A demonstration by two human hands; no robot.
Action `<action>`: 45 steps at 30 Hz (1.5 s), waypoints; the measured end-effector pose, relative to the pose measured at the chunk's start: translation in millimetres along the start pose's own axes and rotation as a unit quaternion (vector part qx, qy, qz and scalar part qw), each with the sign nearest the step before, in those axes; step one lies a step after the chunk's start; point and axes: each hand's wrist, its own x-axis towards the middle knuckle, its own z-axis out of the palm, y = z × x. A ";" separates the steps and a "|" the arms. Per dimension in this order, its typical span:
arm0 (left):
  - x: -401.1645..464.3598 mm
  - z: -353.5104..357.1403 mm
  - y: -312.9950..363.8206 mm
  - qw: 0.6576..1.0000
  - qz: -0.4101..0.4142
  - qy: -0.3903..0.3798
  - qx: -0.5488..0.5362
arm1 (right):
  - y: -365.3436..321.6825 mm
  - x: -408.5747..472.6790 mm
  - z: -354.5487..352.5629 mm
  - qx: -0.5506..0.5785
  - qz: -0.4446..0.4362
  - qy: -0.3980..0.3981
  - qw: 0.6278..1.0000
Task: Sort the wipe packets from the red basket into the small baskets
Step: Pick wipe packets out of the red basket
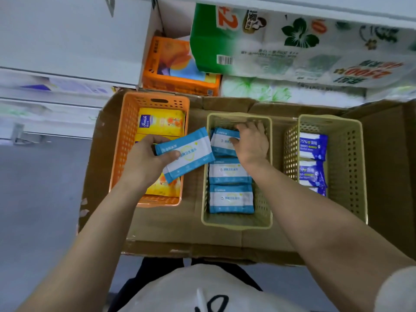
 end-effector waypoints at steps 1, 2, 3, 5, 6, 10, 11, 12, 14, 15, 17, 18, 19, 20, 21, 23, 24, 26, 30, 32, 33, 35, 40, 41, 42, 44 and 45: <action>-0.9 1.2 -0.3 1.000 -0.001 -0.014 0.003 | -0.2 -2.9 -2.8 0.060 0.010 0.025 0.998; -1.9 3.1 0.9 0.999 -0.002 -0.032 0.008 | -0.9 -4.6 -9.8 0.149 0.018 0.039 0.988; -2.8 5.7 3.1 0.999 -0.002 -0.051 0.010 | -1.9 -6.5 -21.4 0.255 0.028 0.028 0.966; -3.4 13.6 8.6 0.996 0.003 -0.088 0.009 | -6.6 -16.7 -56.8 0.431 0.028 -0.107 0.896; -3.6 18.5 12.1 0.995 0.009 -0.102 0.005 | -7.9 -23.6 -74.5 0.449 -0.008 -0.203 0.870; 0.3 44.7 24.8 0.990 0.042 -0.129 -0.036 | -1.0 -38.7 -91.3 0.331 -0.110 -0.354 0.868; 2.0 52.4 26.4 0.991 0.058 -0.119 -0.036 | 3.6 -37.1 -88.6 0.328 -0.092 -0.319 0.884; 4.2 59.8 26.0 0.992 0.077 -0.097 -0.023 | 9.1 -34.3 -87.0 0.329 -0.059 -0.272 0.902; 6.4 72.0 23.4 0.993 0.101 -0.048 0.025 | 22.3 -28.5 -86.7 0.296 -0.001 -0.177 0.938; 6.8 77.5 19.5 0.993 0.099 -0.036 0.049 | 28.8 -25.9 -83.5 0.269 0.011 -0.159 0.950; 5.5 86.9 7.9 0.991 0.074 -0.044 0.101 | 33.5 -22.9 -72.2 0.216 0.002 -0.194 0.957; 2.9 91.0 2.2 0.990 0.060 -0.058 0.110 | 31.7 -24.2 -63.9 0.193 -0.016 -0.221 0.956; 0.2 94.7 -3.3 0.991 0.052 -0.070 0.106 | 29.3 -25.6 -53.5 0.173 -0.032 -0.244 0.954; -2.4 97.7 -7.6 0.991 0.053 -0.074 0.093 | 27.1 -26.2 -42.6 0.156 -0.042 -0.256 0.953; -4.3 99.3 -10.0 0.993 0.056 -0.071 0.080 | 24.8 -26.4 -32.9 0.135 -0.051 -0.258 0.955; -3.4 99.8 -12.9 0.994 0.058 -0.062 0.067 | 20.5 -26.3 -18.8 0.101 -0.063 -0.246 0.962; -1.3 99.7 -13.7 0.994 0.059 -0.059 0.069 | 19.2 -25.7 -13.8 0.100 -0.062 -0.239 0.964; 2.4 99.8 -15.1 0.994 0.057 -0.062 0.076 | 18.0 -24.7 -6.7 0.099 -0.059 -0.230 0.966; 5.2 99.3 -14.2 0.994 0.039 -0.064 0.081 | 20.4 -27.1 0.8 0.093 -0.054 -0.211 0.972; 7.7 99.1 -13.3 0.993 0.042 -0.068 0.084 | 22.0 -29.7 1.2 0.093 -0.056 -0.196 0.975; 8.7 99.0 -12.6 0.993 0.044 -0.072 0.087 | 22.6 -31.1 1.3 0.088 -0.061 -0.190 0.976; 9.8 98.6 -10.2 0.992 0.045 -0.078 0.092 | 23.3 -33.9 1.6 0.070 -0.077 -0.183 0.978; 8.8 99.6 -9.2 0.991 0.044 -0.078 0.098 | 22.8 -40.2 6.0 0.028 -0.086 -0.148 0.985; 8.3 99.6 -9.7 0.991 0.045 -0.078 0.096 | 22.4 -41.6 7.0 0.022 -0.085 -0.141 0.986; 7.4 99.2 -9.7 0.992 0.044 -0.078 0.094 | 22.1 -43.0 7.7 0.019 -0.082 -0.138 0.987; 6.8 99.1 -9.8 0.992 0.040 -0.080 0.086 | 22.0 -44.9 8.2 0.016 -0.074 -0.135 0.988; 6.7 99.0 -10.0 0.993 0.040 -0.080 0.083 | 21.9 -45.4 7.9 0.015 -0.073 -0.134 0.988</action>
